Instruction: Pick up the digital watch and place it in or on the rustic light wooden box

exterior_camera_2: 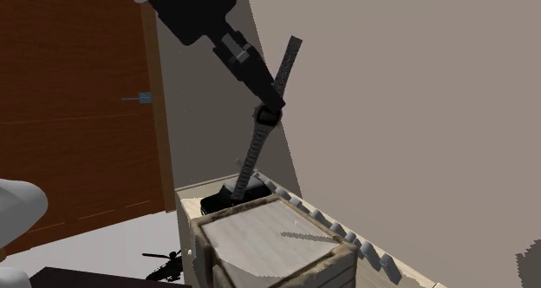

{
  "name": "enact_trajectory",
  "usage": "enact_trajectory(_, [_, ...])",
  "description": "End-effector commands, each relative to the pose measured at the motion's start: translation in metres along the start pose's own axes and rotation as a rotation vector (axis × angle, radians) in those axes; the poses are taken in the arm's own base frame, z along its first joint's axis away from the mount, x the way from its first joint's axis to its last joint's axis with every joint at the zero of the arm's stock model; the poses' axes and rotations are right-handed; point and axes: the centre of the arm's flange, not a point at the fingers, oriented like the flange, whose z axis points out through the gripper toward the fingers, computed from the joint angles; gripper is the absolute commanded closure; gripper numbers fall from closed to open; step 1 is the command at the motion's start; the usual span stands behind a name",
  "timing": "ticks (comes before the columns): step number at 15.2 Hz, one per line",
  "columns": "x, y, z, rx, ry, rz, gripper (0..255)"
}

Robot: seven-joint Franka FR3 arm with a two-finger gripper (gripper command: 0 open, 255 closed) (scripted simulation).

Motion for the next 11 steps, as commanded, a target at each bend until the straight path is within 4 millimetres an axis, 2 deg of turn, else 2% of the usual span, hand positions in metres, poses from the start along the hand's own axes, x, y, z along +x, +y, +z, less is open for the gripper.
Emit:
enact_trajectory(1, [-0.007,0.002,0.008,0.000,0.000,0.000,255])
enact_trajectory(8, [-0.030,0.010,0.034,0.000,0.000,0.000,255])
enact_trajectory(11, [-0.030,0.010,0.034,0.000,0.000,0.000,255])
